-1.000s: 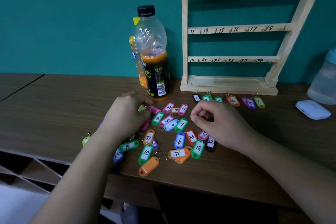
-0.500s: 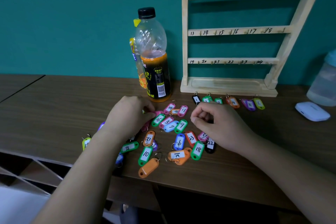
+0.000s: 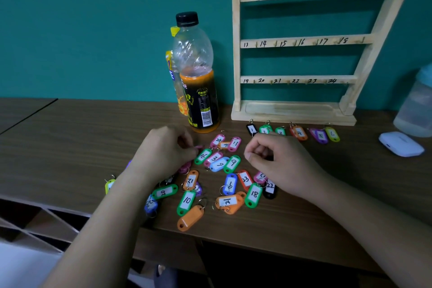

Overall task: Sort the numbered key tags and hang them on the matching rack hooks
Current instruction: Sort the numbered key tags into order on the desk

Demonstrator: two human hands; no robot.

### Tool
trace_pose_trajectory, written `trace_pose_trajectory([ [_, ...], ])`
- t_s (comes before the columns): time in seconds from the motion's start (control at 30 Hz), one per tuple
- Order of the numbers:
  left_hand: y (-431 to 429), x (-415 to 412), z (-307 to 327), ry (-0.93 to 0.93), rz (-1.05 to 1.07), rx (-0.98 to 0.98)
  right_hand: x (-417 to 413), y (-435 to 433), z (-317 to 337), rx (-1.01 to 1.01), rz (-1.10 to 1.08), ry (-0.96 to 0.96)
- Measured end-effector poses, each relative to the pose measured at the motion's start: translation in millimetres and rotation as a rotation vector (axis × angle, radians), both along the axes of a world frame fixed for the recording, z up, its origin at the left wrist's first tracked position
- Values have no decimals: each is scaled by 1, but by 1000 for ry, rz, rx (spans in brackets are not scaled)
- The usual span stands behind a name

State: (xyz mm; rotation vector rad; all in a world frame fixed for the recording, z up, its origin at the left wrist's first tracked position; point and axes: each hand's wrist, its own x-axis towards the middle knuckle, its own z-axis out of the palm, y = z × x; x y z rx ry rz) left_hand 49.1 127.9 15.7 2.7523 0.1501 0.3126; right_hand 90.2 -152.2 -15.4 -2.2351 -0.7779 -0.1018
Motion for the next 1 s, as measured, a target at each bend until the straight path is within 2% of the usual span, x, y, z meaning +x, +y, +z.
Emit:
trace_pose_trajectory([
  [0.07,0,-5,3,49,-26,-86,0,-1,0,7,-4,3],
  [0.23,0,-9,9,-122,39,-183,0,-1,0,19,-5,-4],
  [0.6,-26,-7,2,28,-105,-86,-1,0,1,30,7,-6],
  [1.0,-35,-4,-4,81,-41,-111,-2,0,1,31,7,6],
])
